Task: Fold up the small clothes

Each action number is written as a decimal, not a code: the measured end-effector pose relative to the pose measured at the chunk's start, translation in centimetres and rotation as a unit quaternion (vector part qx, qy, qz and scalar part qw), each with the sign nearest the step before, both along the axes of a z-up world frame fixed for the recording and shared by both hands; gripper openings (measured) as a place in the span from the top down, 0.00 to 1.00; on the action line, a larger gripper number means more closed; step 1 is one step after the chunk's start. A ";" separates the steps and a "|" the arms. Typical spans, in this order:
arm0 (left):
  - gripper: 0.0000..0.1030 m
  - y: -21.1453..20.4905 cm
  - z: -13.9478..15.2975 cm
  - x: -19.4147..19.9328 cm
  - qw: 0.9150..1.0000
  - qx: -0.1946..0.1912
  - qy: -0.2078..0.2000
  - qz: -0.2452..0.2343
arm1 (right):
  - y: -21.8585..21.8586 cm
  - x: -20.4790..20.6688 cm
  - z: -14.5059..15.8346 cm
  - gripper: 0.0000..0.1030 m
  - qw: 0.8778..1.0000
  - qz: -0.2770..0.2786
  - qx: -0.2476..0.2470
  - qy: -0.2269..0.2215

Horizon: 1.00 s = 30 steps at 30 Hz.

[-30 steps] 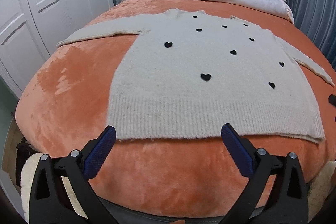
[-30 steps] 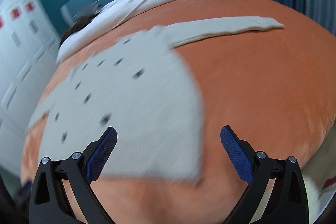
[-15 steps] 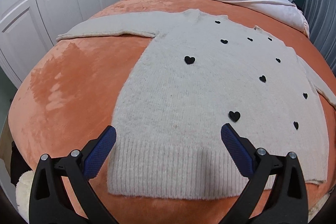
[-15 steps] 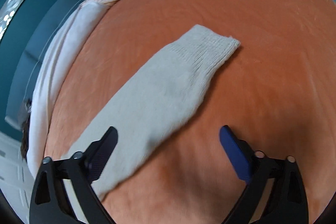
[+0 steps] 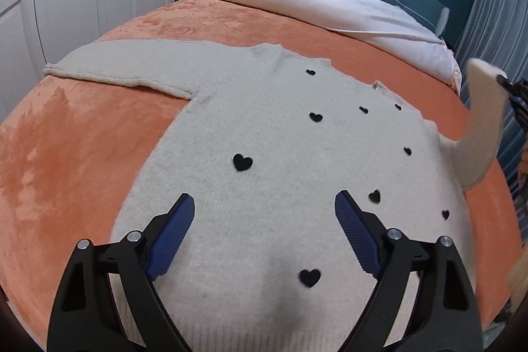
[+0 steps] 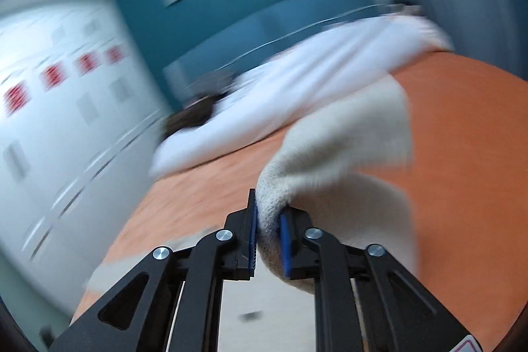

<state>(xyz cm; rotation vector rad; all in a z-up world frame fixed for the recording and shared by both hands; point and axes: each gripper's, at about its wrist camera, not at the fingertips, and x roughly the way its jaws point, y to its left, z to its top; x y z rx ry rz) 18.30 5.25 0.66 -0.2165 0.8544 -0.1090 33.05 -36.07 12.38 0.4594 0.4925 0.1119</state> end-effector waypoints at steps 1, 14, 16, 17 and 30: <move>0.11 0.0 0.3 0.5 1.000 -0.014 0.002 0.004 | 3.4 1.2 -0.5 0.78 0.999 0.041 0.001 0.007; 0.05 -2.1 -2.2 14.9 0.988 -0.153 0.040 0.001 | 4.7 -4.9 -14.6 0.57 0.983 -0.019 0.072 0.167; 0.05 -2.3 -3.7 17.3 0.986 -0.154 0.055 0.023 | 2.1 -5.8 -15.8 0.53 0.977 -0.047 0.105 0.178; 0.05 -2.3 -4.5 18.4 0.984 -0.166 0.062 0.031 | 1.1 -5.4 -16.0 0.52 0.975 -0.059 0.119 0.180; 0.93 -3.0 -1.4 20.5 0.983 -0.185 0.013 -0.008 | -3.4 -3.6 -12.6 0.93 0.979 -0.130 0.141 0.063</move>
